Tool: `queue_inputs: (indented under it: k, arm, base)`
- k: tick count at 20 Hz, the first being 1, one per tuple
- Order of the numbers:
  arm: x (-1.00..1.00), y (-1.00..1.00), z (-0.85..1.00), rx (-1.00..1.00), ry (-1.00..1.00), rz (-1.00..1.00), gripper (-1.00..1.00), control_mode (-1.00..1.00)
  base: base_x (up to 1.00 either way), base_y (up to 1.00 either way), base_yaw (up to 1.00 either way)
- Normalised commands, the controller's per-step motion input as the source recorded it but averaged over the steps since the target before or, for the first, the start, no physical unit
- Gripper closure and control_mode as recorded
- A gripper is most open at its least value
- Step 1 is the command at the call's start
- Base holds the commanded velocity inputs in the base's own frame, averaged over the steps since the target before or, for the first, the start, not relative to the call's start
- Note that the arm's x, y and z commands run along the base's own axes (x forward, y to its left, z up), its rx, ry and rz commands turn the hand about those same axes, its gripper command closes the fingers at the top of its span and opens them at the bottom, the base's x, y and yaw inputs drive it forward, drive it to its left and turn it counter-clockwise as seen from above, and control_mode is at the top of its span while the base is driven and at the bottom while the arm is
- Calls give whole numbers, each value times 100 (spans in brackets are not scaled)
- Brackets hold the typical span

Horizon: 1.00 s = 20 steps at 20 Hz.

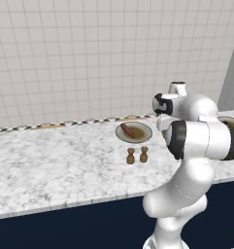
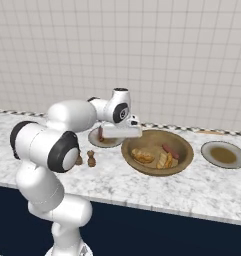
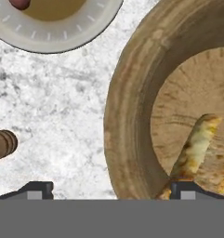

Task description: Place one bun and one sausage from the bowl on each plate.

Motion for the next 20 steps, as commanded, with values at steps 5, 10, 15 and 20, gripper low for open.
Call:
queue_inputs:
  k: [5,10,15,20]
  arm:
    - [0,-67,0,0,4,-10,-100,-100]
    - [0,-31,-8,0,7,-8,-100,-100]
    - [-5,-8,-23,0,7,-6,-100,-100]
    - [-39,0,0,0,1,-7,-100,-100]
  base:
    - [0,0,0]
    - [0,0,0]
    - [0,0,0]
    - [0,0,0]
